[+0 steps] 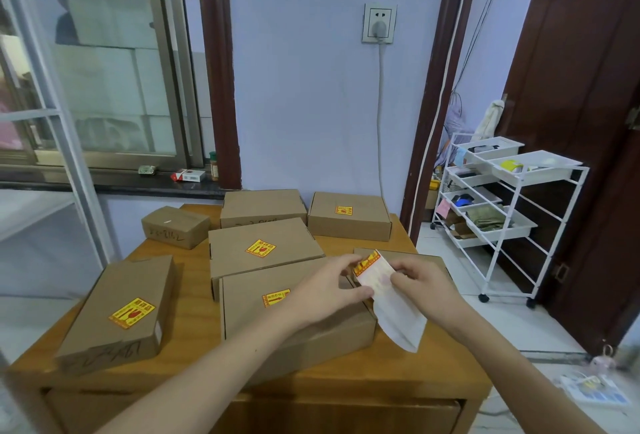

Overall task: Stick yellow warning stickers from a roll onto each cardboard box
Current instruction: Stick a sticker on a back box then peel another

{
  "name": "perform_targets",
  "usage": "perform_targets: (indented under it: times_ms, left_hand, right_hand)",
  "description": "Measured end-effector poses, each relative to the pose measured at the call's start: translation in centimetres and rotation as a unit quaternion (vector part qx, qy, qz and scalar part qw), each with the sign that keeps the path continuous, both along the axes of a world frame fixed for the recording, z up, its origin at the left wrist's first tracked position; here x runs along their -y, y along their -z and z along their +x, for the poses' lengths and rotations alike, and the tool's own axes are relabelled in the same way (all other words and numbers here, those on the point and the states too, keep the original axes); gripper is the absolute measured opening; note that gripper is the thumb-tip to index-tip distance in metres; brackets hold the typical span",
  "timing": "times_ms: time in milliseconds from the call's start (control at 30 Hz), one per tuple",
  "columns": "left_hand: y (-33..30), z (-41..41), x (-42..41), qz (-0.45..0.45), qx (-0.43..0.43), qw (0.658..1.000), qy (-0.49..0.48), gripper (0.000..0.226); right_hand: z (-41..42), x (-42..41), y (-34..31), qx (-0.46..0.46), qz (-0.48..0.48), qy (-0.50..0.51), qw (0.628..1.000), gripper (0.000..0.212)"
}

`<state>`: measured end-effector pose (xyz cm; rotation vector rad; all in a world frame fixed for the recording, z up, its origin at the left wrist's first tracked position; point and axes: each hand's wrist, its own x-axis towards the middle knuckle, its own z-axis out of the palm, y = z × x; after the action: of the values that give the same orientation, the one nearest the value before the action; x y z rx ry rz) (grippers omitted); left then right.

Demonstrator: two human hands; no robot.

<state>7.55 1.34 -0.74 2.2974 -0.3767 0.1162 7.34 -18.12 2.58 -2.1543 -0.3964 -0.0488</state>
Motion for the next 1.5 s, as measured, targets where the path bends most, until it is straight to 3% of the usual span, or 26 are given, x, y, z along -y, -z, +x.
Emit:
perform_targets:
  times_ms: [200, 467, 667, 1067, 1333, 1500]
  left_hand:
    - [0.6, 0.1, -0.1, 0.000, -0.008, 1.000, 0.002, 0.063]
    - [1.1, 0.5, -0.8, -0.002, -0.030, 0.999, 0.019, 0.067]
    - [0.3, 0.7, -0.7, -0.035, 0.008, 0.999, -0.010, 0.037]
    - [0.3, 1.0, -0.4, -0.114, 0.032, 0.992, -0.052, 0.020]
    - [-0.6, 1.2, -0.9, -0.154, 0.022, 0.987, -0.037, 0.020]
    - [-0.6, 1.3, -1.1, -0.174, 0.030, 0.984, -0.036, 0.010]
  right_hand:
    - [0.0, -1.2, 0.5, -0.028, 0.025, 0.013, 0.999, 0.016]
    - [0.3, -1.9, 1.4, 0.065, -0.082, 0.008, 0.994, 0.018]
    - [0.9, -2.0, 2.9, 0.123, -0.143, 0.049, 0.981, 0.023]
    - [0.2, -2.8, 2.2, 0.249, -0.239, 0.021, 0.938, 0.026]
    - [0.2, -3.3, 1.6, 0.258, -0.222, 0.026, 0.940, 0.025]
    - [0.7, -3.1, 1.9, 0.209, -0.174, 0.032, 0.962, 0.023]
